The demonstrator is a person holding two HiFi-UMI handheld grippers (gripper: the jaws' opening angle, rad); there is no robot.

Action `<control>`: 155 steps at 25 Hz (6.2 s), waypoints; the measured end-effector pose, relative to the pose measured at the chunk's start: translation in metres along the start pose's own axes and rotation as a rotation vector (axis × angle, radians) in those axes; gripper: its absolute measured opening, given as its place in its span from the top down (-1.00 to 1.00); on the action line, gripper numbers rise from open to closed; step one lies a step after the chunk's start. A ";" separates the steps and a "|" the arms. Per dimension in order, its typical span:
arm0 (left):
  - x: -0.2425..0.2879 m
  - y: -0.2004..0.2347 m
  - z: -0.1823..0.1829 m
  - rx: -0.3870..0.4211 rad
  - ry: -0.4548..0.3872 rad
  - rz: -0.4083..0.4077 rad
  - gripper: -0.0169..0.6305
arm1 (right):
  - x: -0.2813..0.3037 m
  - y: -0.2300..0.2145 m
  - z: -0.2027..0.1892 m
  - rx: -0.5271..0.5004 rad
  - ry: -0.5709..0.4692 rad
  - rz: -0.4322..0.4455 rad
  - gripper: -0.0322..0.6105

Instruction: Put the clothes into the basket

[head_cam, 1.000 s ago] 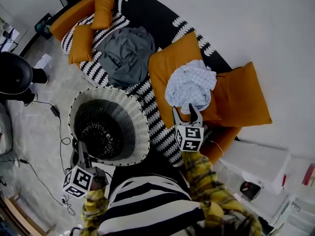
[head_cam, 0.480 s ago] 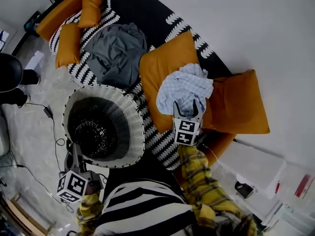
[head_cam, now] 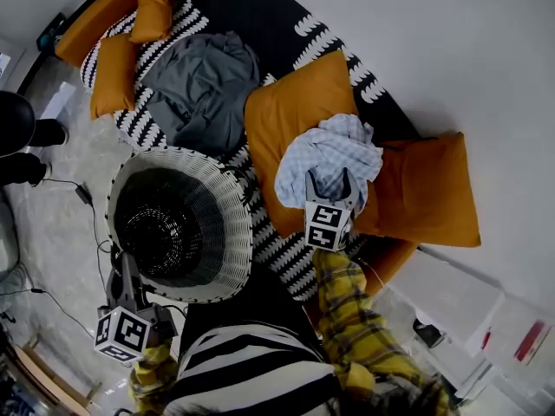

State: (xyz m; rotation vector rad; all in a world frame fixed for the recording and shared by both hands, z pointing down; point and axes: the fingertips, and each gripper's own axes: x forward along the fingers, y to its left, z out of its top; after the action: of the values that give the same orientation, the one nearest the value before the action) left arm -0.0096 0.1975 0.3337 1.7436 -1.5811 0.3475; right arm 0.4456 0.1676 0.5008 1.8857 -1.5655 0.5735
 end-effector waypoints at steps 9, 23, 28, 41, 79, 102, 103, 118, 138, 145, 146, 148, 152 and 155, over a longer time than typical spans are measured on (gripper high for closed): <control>0.009 -0.002 0.007 0.008 0.007 0.028 0.91 | 0.033 -0.002 -0.014 0.023 0.067 -0.073 -0.20; 0.008 0.004 0.004 -0.003 0.002 0.046 0.91 | 0.034 -0.016 -0.026 -0.103 0.095 -0.128 0.60; 0.004 0.008 0.005 -0.026 -0.010 0.036 0.91 | 0.016 -0.016 -0.006 -0.069 0.027 -0.107 0.66; -0.020 0.033 0.002 -0.125 -0.080 -0.026 0.91 | -0.064 0.028 0.087 -0.166 -0.225 -0.042 0.67; -0.130 0.176 0.003 -0.311 -0.276 0.017 0.91 | -0.327 0.444 0.173 -0.561 -0.648 0.975 0.67; -0.164 0.206 0.001 -0.353 -0.351 0.029 0.91 | -0.311 0.525 0.063 -0.768 -0.394 1.200 0.31; -0.165 0.209 0.003 -0.359 -0.353 0.033 0.91 | -0.308 0.523 0.063 -0.761 -0.386 1.196 0.31; -0.149 0.236 0.008 -0.374 -0.316 -0.005 0.91 | -0.275 0.515 0.076 -0.654 -0.353 1.048 0.31; -0.053 0.226 0.066 -0.257 -0.207 -0.023 0.91 | -0.112 0.417 0.144 -0.375 -0.228 0.669 0.31; -0.010 0.215 0.077 -0.280 -0.173 0.047 0.91 | -0.017 0.377 0.155 -0.312 -0.151 0.623 0.31; -0.006 0.214 0.079 -0.284 -0.168 0.057 0.91 | -0.004 0.374 0.153 -0.303 -0.138 0.622 0.31; 0.002 0.213 0.083 -0.289 -0.159 0.074 0.91 | 0.021 0.371 0.147 -0.292 -0.106 0.619 0.31; 0.018 0.211 0.092 -0.303 -0.135 0.094 0.91 | 0.068 0.369 0.136 -0.277 -0.040 0.613 0.31; 0.028 0.211 0.097 -0.316 -0.114 0.123 0.91 | 0.094 0.370 0.129 -0.267 -0.004 0.617 0.31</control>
State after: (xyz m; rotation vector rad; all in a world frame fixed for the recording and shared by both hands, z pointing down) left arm -0.2292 0.1193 0.3568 1.4493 -1.7241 0.0517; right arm 0.0963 -0.0294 0.5386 1.1957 -2.1155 0.5763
